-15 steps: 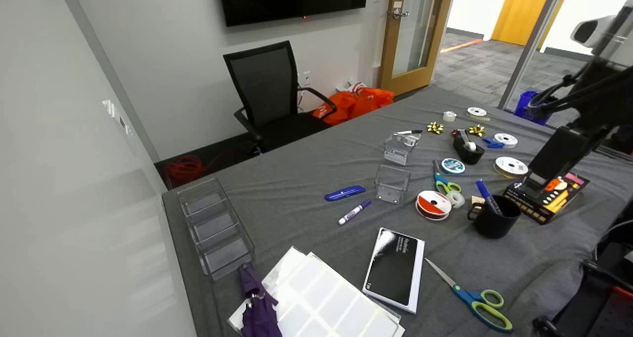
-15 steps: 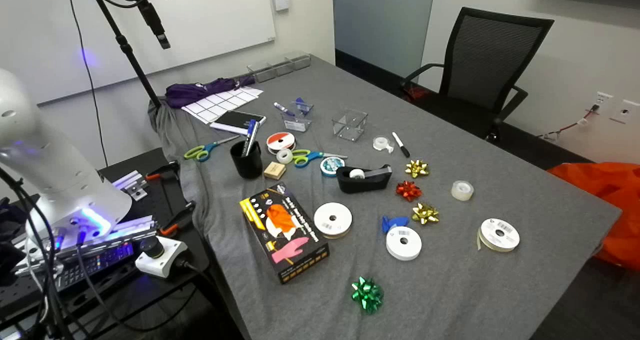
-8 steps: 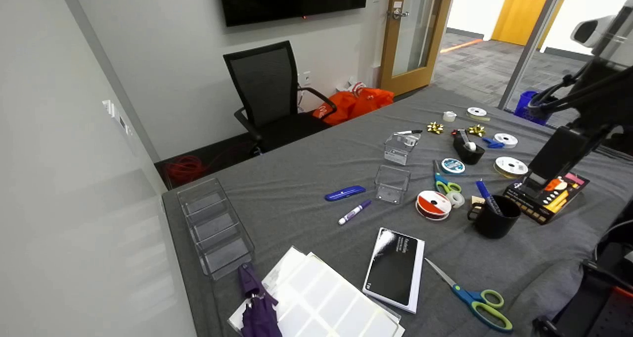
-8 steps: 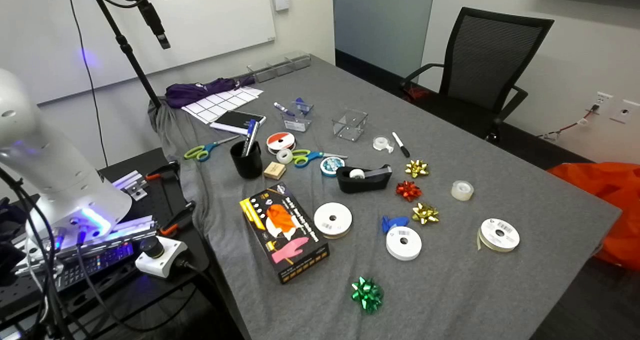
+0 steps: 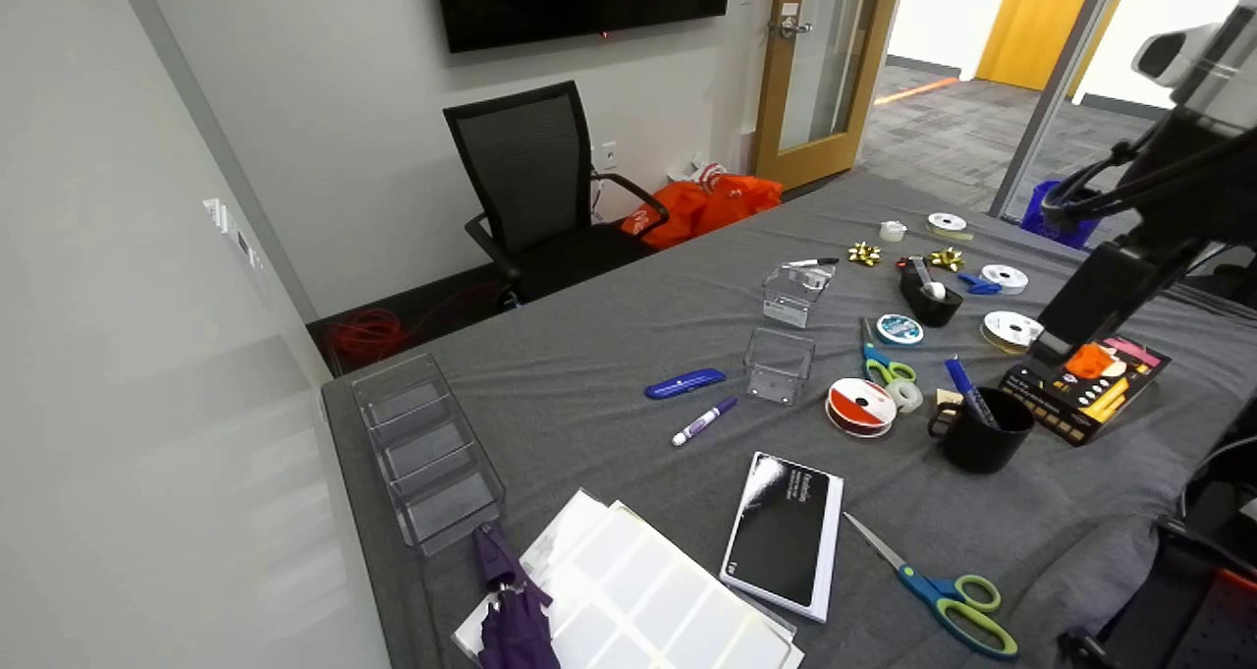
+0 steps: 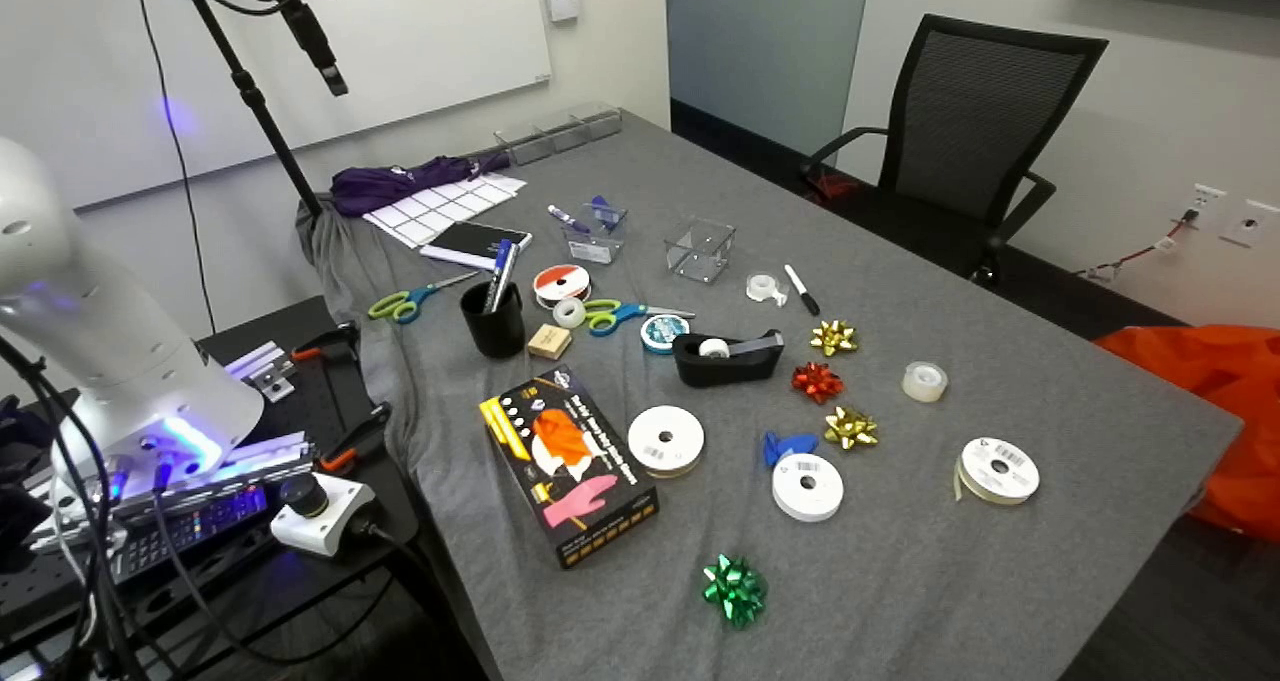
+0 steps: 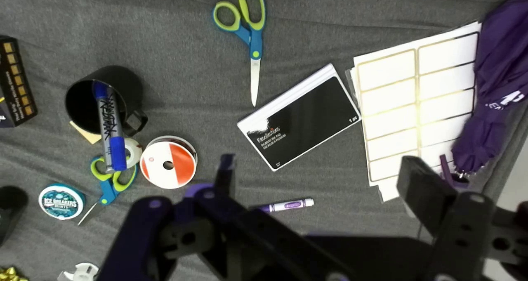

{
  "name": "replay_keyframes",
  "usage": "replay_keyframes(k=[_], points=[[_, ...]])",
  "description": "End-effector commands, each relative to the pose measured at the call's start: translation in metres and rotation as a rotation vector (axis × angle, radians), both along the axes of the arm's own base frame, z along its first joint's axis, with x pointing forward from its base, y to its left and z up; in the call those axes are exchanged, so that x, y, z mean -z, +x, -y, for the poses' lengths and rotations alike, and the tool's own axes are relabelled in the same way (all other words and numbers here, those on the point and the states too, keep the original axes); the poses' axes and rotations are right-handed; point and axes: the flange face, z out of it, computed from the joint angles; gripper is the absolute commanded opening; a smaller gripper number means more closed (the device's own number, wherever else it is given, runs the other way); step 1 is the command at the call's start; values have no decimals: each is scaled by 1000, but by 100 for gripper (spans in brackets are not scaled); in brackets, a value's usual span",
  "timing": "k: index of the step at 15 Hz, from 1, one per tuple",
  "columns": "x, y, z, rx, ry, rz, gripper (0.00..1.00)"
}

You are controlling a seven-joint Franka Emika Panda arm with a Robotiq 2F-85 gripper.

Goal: Shift the sharpies to the clear object, then put the mug on the pad

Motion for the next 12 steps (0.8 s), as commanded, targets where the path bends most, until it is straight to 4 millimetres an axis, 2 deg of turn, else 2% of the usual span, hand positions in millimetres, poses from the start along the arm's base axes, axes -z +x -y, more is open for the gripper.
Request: replay_keyframes(k=[1,5,10,11,12], points=[[17,10,31,34,-11,90,100],[47,21,70,99,-62,136,100],[86,19,114,152,-172,163,100],[82,32,117,158,-197,169,100],[85,33,122,159,-228,184,100]])
